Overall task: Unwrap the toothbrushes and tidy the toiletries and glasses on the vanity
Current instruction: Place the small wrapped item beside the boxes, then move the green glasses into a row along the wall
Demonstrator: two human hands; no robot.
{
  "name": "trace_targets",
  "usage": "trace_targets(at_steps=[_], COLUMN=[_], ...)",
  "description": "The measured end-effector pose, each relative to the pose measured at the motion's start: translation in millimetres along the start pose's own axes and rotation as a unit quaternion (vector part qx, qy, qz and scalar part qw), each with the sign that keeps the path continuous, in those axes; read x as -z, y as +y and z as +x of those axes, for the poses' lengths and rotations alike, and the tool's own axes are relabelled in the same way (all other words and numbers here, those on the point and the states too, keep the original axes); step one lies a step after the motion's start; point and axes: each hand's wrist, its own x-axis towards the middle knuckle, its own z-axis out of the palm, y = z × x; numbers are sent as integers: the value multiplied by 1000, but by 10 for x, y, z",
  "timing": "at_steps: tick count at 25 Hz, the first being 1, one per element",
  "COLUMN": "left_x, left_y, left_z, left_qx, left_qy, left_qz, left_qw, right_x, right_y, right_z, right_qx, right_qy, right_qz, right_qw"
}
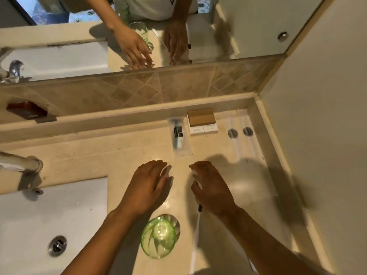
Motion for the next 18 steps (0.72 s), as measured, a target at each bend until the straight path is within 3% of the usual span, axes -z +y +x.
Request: trace_targets(at_steps=[3,10,14,18], left_x=[111,52,-121,-205], left_y=[7,-108,-104,-50], left_z=[-369,-1322,-1597,-1691], left_qx=[75,185,212,215], left_qy=[-8,8,2,-7], left_qz=[-84,-170,-228,-249], left_qw=[994,968,950,944], right_x=[-41,-333,-474,-530], right_y=[-44,-252,-220,-270], right_z=[-259,-739,-841,-860], right_qx=[13,66,105,52], right_qy=[-43,-142,-163,-189], right_qz=[-24,-21,-13,46], right_qw=[999,987,981,980])
